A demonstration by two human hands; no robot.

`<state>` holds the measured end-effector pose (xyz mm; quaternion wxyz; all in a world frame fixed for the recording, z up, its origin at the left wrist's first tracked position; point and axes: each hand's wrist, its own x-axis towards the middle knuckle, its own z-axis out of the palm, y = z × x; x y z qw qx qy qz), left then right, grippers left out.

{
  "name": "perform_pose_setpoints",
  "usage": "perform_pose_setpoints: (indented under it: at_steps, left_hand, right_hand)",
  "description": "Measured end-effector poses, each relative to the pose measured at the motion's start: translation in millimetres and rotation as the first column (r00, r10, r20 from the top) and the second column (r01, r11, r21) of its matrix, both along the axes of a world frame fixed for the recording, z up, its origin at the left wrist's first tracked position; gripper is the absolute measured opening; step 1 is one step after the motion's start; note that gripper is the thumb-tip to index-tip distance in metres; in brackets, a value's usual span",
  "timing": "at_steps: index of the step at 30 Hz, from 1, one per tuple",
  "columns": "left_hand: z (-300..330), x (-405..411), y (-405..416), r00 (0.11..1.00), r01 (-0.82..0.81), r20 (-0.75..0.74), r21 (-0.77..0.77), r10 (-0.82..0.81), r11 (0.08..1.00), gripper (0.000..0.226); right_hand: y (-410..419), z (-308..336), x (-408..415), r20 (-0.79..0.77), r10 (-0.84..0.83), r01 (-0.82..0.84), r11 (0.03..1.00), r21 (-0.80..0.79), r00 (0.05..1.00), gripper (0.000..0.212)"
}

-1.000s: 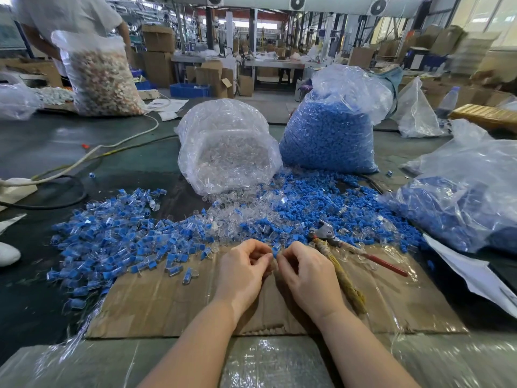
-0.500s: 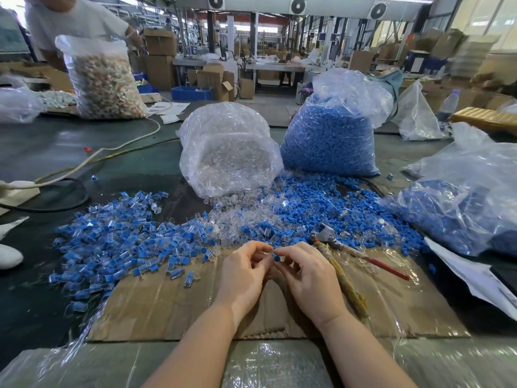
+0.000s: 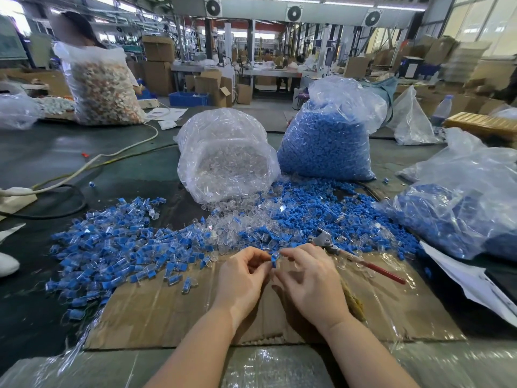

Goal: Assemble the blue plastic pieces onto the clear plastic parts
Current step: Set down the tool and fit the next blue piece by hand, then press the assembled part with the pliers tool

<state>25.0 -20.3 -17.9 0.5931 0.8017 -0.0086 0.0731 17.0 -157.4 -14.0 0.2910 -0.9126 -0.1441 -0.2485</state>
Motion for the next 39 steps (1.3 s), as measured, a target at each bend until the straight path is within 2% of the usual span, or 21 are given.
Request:
perform_pose_setpoints:
  at_steps: [3,5,7,8,13,20,25,29,32,34,39]
  left_hand:
    - [0.5,-0.6,0.3,1.000,-0.003,-0.025,-0.015,0.003,1.000,0.014]
    - [1.2,-1.6,0.7,0.999,0.007,-0.032,-0.020,-0.008,1.000,0.015]
    - [2.8,-2.3,0.2,0.999,0.015,-0.034,-0.026,-0.016,1.000,0.016]
    - [3.5,-2.5,0.0,0.999,0.016,-0.032,-0.022,-0.017,1.000,0.015]
    - [5.4,-3.4,1.4,0.999,0.025,-0.040,-0.045,-0.027,0.999,0.013]
    - [4.4,-2.5,2.9,0.999,0.012,-0.045,-0.049,-0.014,0.999,0.015]
    - [4.9,-1.9,2.8,0.998,0.005,-0.055,-0.068,-0.009,0.998,0.013]
    - [5.2,-1.5,3.7,0.998,-0.005,-0.056,-0.068,0.001,0.998,0.014]
    - [5.4,-1.0,3.4,0.998,-0.008,-0.062,-0.071,0.003,0.997,0.014]
    - [6.2,-1.1,3.2,0.997,-0.005,-0.071,-0.076,0.000,0.997,0.013]
    - [9.2,-2.5,4.5,0.996,0.003,-0.085,-0.127,-0.014,0.992,0.011]
  right_hand:
    - [-12.0,8.8,1.6,-0.063,-0.272,0.262,0.956,-0.133,0.960,0.038]
    - [-25.6,14.4,2.1,-0.161,-0.488,0.430,0.853,-0.297,0.858,0.047]
    - [-38.7,18.2,1.7,-0.267,-0.633,0.479,0.746,-0.463,0.727,0.062]
    - [-43.2,18.7,1.5,-0.313,-0.656,0.461,0.726,-0.511,0.687,0.069]
    - [-45.7,16.5,-1.3,-0.346,-0.662,0.391,0.703,-0.594,0.665,0.081]
    - [-41.1,19.7,-7.3,-0.353,-0.727,0.448,0.657,-0.606,0.589,0.074]
    - [-36.5,17.6,-7.9,-0.273,-0.720,0.404,0.615,-0.677,0.638,0.064]
    - [-38.5,15.3,-6.0,-0.245,-0.684,0.352,0.609,-0.711,0.687,0.067]
    - [-43.4,17.5,-4.7,-0.278,-0.674,0.330,0.627,-0.706,0.684,0.074]
    - [-42.6,20.6,-3.3,-0.305,-0.676,0.315,0.632,-0.708,0.671,0.071]
    - [-34.9,23.6,-2.7,-0.270,-0.677,0.271,0.580,-0.769,0.685,0.066]
